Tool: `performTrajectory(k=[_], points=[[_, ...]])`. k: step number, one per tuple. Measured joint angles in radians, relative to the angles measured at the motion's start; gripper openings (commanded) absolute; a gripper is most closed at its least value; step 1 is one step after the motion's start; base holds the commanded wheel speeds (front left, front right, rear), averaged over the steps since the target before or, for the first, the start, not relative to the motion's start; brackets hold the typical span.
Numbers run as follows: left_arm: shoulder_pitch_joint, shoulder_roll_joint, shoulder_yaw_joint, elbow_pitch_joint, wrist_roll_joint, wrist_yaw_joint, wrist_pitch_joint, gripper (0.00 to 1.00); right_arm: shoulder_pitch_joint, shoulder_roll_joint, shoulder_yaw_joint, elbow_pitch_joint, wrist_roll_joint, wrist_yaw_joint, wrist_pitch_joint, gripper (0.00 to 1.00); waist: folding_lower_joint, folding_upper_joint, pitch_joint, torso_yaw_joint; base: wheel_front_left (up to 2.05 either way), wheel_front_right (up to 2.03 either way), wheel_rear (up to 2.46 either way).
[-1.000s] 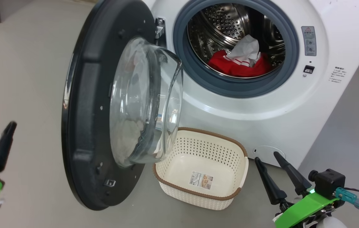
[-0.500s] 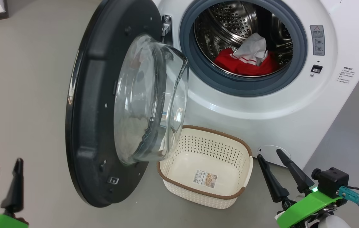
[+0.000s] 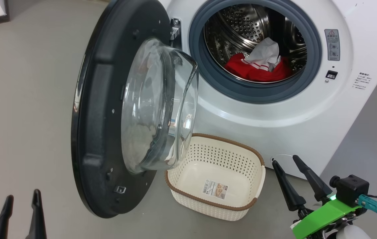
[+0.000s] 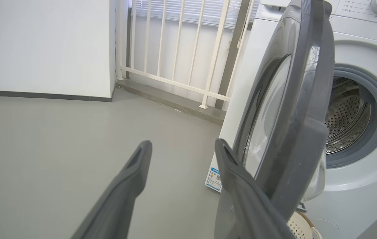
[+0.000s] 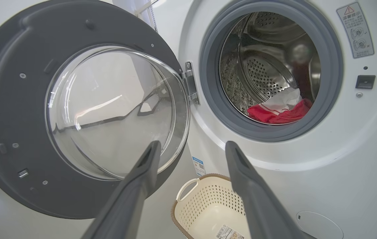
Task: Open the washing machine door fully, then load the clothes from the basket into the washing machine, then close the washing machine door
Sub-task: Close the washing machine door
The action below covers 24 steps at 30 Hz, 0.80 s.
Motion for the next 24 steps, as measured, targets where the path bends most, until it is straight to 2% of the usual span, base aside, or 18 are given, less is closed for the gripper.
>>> performTrajectory(k=[7, 24], points=[[0.003, -0.008, -0.017, 0.020, 0.029, 0.002, -0.057, 1.00, 0.002, 0.000, -0.004, -0.003, -0.002, 0.000, 0.000, 1.00, 0.0000, 0.0000, 0.001, 0.006, 0.00, 0.00, 0.00], [0.002, -0.020, -0.034, 0.060, 0.046, 0.011, -0.089, 1.00, 0.003, 0.001, 0.004, -0.004, -0.002, 0.000, 0.000, 1.00, 0.0000, 0.0000, -0.005, -0.001, 0.00, 0.00, 0.00]])
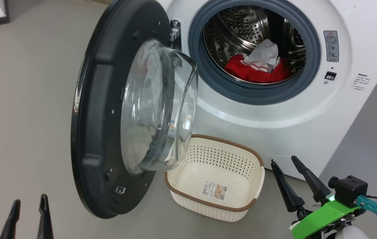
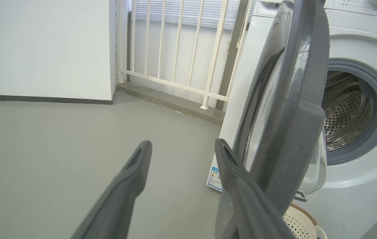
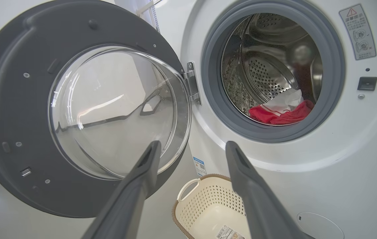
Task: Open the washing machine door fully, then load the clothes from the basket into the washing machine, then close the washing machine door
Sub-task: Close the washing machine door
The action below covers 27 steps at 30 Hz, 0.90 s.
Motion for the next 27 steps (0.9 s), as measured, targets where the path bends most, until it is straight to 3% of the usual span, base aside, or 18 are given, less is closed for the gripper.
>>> performTrajectory(k=[16, 22, 23, 24, 25, 26, 27], points=[[0.000, 0.003, -0.012, 0.005, 0.000, 0.008, 0.000, 1.00, 0.014, 0.000, 0.012, 0.002, 0.000, 0.000, 0.000, 1.00, 0.0000, 0.0000, -0.001, -0.001, 0.00, 0.00, 0.00], [-0.007, 0.030, -0.005, -0.010, -0.007, 0.007, 0.021, 1.00, 0.014, -0.001, 0.016, 0.004, 0.000, 0.000, 0.000, 1.00, 0.0000, 0.0000, -0.002, -0.004, 0.00, 0.00, 0.00], [-0.011, 0.038, -0.002, -0.015, -0.011, 0.006, 0.028, 0.88, 0.014, -0.001, 0.016, 0.005, 0.000, 0.000, 0.000, 1.00, 0.0000, 0.0000, -0.002, -0.004, 0.00, 0.00, 0.00], [-0.018, 0.047, 0.001, -0.018, -0.013, 0.005, 0.037, 0.52, 0.014, -0.001, 0.017, 0.006, 0.000, 0.000, 0.000, 1.00, 0.0000, 0.0000, -0.002, -0.003, 0.00, 0.00, 0.00], [-0.028, 0.056, 0.007, -0.023, -0.016, -0.002, 0.046, 0.39, 0.014, -0.001, 0.017, 0.006, 0.000, 0.000, 0.000, 1.00, 0.0000, 0.0000, -0.002, -0.003, 0.00, 0.00, 0.00], [-0.038, 0.066, 0.013, -0.030, -0.025, -0.003, 0.056, 0.12, 0.014, -0.001, 0.018, 0.006, 0.000, 0.000, 0.000, 1.00, 0.0000, 0.0000, -0.001, -0.004, 0.00, 0.00, 0.00], [-0.050, 0.074, 0.019, -0.036, -0.037, -0.008, 0.067, 0.00, 0.014, -0.001, 0.019, 0.006, 0.000, 0.000, 0.000, 1.00, -0.0001, 0.0000, -0.001, -0.004, 0.00, 0.00, 0.00]])
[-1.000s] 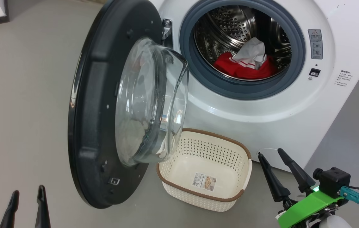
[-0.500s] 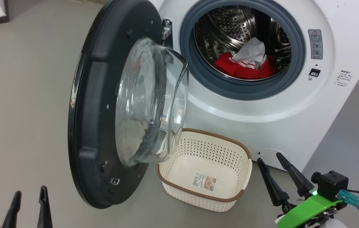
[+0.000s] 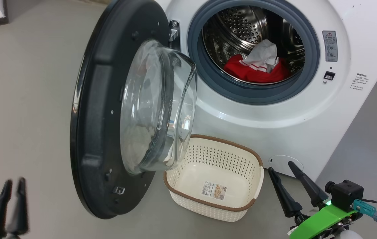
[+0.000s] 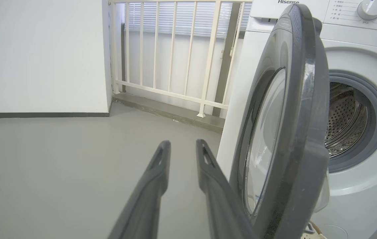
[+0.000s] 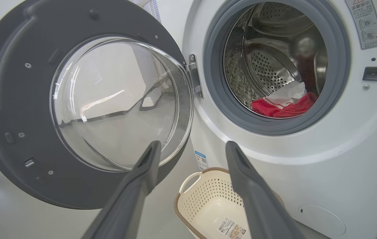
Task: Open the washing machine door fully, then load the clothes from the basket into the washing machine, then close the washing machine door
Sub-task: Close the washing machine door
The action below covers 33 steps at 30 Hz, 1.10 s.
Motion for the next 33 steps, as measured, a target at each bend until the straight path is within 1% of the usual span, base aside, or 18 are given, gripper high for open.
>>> performTrajectory(k=[3, 6, 9, 11, 12, 14, 17, 19, 22, 23, 26, 29, 33], points=[[-0.041, 0.023, 0.012, -0.026, -0.035, -0.013, 0.046, 0.00, 0.000, 0.000, 0.001, 0.000, 0.000, 0.000, 0.000, 1.00, 0.0001, 0.0000, 0.001, -0.001, 0.00, 0.00, 0.00], [-0.087, 0.038, 0.036, -0.042, -0.103, -0.021, 0.101, 0.00, 0.000, -0.001, 0.002, 0.000, 0.000, 0.000, 0.000, 1.00, 0.0001, 0.0000, 0.003, -0.003, 0.00, 0.00, 0.00], [-0.137, 0.040, 0.067, -0.042, -0.211, -0.027, 0.177, 0.00, 0.000, -0.001, 0.003, 0.000, 0.000, 0.000, 0.000, 1.00, 0.0001, 0.0000, 0.004, -0.007, 0.00, 0.00, 0.00], [-0.173, 0.028, 0.097, -0.035, -0.314, -0.026, 0.239, 0.00, 0.000, -0.001, 0.003, 0.000, 0.000, 0.000, 0.000, 1.00, 0.0000, 0.0000, 0.005, -0.010, 0.00, 0.00, 0.00], [-0.193, 0.017, 0.111, -0.027, -0.374, -0.018, 0.277, 0.00, 0.000, -0.001, 0.003, 0.000, 0.000, 0.000, 0.000, 1.00, 0.0000, 0.0000, 0.006, -0.012, 0.00, 0.00, 0.00], [-0.229, -0.009, 0.138, -0.009, -0.490, 0.011, 0.350, 0.00, 0.000, -0.001, 0.003, 0.000, 0.000, 0.000, 0.000, 1.00, 0.0000, 0.0000, 0.006, -0.015, 0.00, 0.00, 0.00], [-0.271, -0.027, 0.180, 0.025, -0.625, 0.061, 0.446, 0.00, 0.000, -0.001, 0.002, 0.000, 0.000, 0.000, 0.000, 1.00, 0.0000, 0.0000, 0.008, -0.022, 0.00, 0.00, 0.00], [-0.295, -0.034, 0.209, 0.050, -0.701, 0.093, 0.498, 0.00, 0.000, -0.001, 0.002, 0.000, 0.000, 0.000, 0.000, 1.00, 0.0000, 0.0000, 0.009, -0.027, 0.00, 0.00, 0.00], [-0.325, -0.041, 0.241, 0.085, -0.792, 0.154, 0.575, 0.00, 0.000, -0.001, 0.002, 0.000, 0.000, 0.000, 0.000, 1.00, 0.0000, 0.0000, 0.011, -0.034, 0.00, 0.00, 0.00], [-0.325, -0.041, 0.241, 0.085, -0.792, 0.154, 0.575, 0.00, 0.000, -0.001, 0.002, 0.000, 0.000, 0.000, 0.000, 1.00, 0.0000, 0.0000, 0.011, -0.034, 0.00, 0.00, 0.00], [-0.351, -0.050, 0.269, 0.116, -0.874, 0.216, 0.639, 0.00, 0.000, -0.001, 0.001, 0.000, 0.001, 0.000, 0.000, 1.00, 0.0000, 0.0000, 0.013, -0.041, 0.00, 0.00, 0.00], [-0.367, -0.052, 0.282, 0.129, -0.925, 0.273, 0.694, 0.00, 0.000, -0.001, 0.000, 0.000, 0.001, 0.000, 0.000, 1.00, 0.0000, 0.0000, 0.014, -0.049, 0.00, 0.00, 0.00], [-0.382, -0.063, 0.281, 0.130, -0.958, 0.321, 0.737, 0.00, 0.000, -0.001, 0.000, 0.000, 0.001, 0.000, 0.000, 1.00, 0.0000, 0.0000, 0.015, -0.060, 0.00, 0.00, 0.00]])
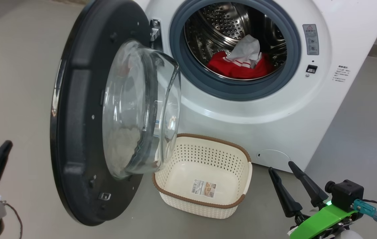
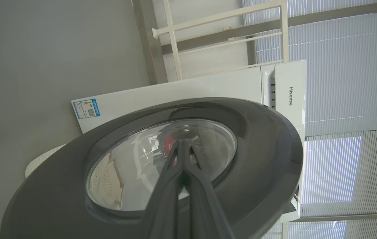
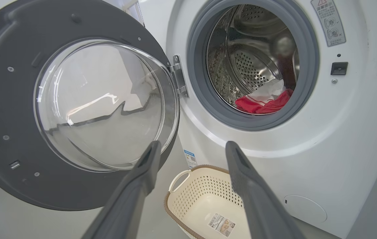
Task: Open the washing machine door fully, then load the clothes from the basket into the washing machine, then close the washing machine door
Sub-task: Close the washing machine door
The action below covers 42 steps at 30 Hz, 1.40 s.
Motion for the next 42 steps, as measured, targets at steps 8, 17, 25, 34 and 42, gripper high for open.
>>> performTrajectory(k=[8, 17, 25, 34, 42], points=[[-0.002, -0.001, -0.047, -0.037, -0.049, 0.075, 0.126, 0.00, 0.000, -0.002, -0.004, 0.001, 0.002, 0.000, 0.000, 1.00, 0.0000, 0.0000, 0.001, -0.032, 0.00, 0.00, 0.00], [0.022, 0.008, -0.098, -0.086, -0.053, 0.092, 0.192, 0.00, 0.000, 0.000, -0.010, -0.001, 0.002, 0.000, 0.000, 1.00, 0.0000, 0.0000, 0.008, -0.060, 0.00, 0.00, 0.00], [0.038, 0.005, -0.131, -0.142, -0.054, 0.110, 0.225, 0.00, 0.000, 0.003, -0.012, -0.001, 0.002, 0.000, 0.000, 1.00, 0.0000, 0.0000, 0.008, -0.080, 0.00, 0.00, 0.00], [0.068, -0.033, -0.183, -0.242, -0.055, 0.140, 0.246, 0.00, -0.001, 0.005, -0.017, -0.002, 0.002, 0.000, 0.000, 1.00, 0.0000, 0.0000, 0.009, -0.133, 0.00, 0.00, 0.00], [0.069, -0.061, -0.205, -0.290, -0.055, 0.163, 0.250, 0.00, -0.004, 0.005, -0.022, -0.002, 0.002, 0.000, 0.000, 1.00, 0.0001, 0.0000, 0.011, -0.198, 0.00, 0.00, 0.00]])
